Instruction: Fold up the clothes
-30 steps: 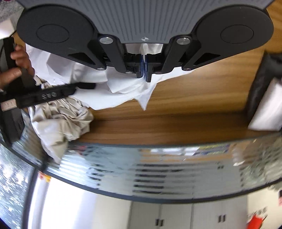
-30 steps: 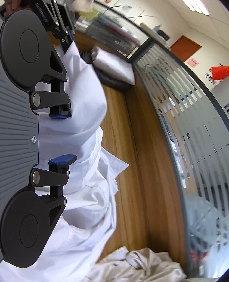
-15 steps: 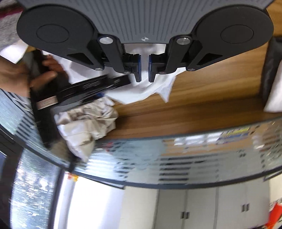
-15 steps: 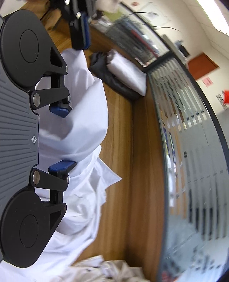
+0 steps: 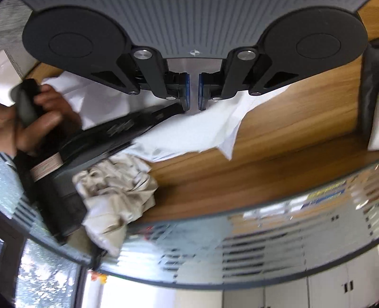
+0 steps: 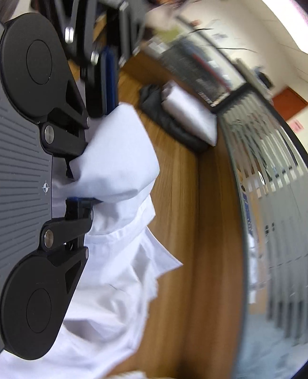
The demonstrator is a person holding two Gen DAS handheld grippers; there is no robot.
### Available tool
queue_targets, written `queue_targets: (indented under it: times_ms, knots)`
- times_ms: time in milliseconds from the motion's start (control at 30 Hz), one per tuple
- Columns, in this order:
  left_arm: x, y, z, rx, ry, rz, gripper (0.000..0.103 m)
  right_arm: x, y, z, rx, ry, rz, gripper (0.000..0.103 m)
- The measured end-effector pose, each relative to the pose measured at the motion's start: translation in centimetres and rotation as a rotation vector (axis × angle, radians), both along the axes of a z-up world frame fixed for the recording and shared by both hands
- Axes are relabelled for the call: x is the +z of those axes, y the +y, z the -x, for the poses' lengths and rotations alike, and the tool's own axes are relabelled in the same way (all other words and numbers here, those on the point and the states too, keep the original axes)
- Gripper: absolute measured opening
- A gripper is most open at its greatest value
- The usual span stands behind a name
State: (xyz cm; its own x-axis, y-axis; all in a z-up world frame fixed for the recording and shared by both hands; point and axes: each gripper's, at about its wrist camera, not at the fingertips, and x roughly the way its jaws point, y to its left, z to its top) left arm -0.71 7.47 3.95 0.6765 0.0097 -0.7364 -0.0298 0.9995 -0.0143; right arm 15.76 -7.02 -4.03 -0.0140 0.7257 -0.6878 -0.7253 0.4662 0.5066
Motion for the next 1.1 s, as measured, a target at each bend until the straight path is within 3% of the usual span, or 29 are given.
queue_targets:
  times_ms: [167,333,433,567,633,800,1100]
  knots:
    - [-0.6,2.4,-0.1,0.069,-0.002,0.033,0.007,-1.4,-1.1,-1.6,-0.035,0.265,-0.127,0.008]
    - [-0.6,4.4,-1.4,0.132,0.007,0.085,0.007,-2.4,-1.5,-1.5,-0.007,0.458,-0.268,0.007]
    - [-1.5,5.2,-1.7,0.133,0.031,0.125,0.007,-2.7,-1.7,-1.5,-0.007,0.564,-0.375,0.007]
    - [-2.0,5.4,-1.3,0.097,0.037,0.161,0.008,-3.8,-2.2,-2.2,-0.084,0.678,-0.44,0.007]
    - [-1.8,5.4,-0.6,0.056,0.01,0.185,0.013,-4.2,-2.5,-2.4,-0.109,0.703,-0.45,0.007]
    - [-1.2,4.7,0.8,-0.059,-0.049,0.213,0.035,-5.4,-3.3,-3.1,-0.173,0.765,-0.474,0.007]
    - [-2.2,2.6,-0.9,-0.208,-0.036,0.109,0.045,-5.7,-3.2,-3.2,-0.166,0.787,-0.465,0.007]
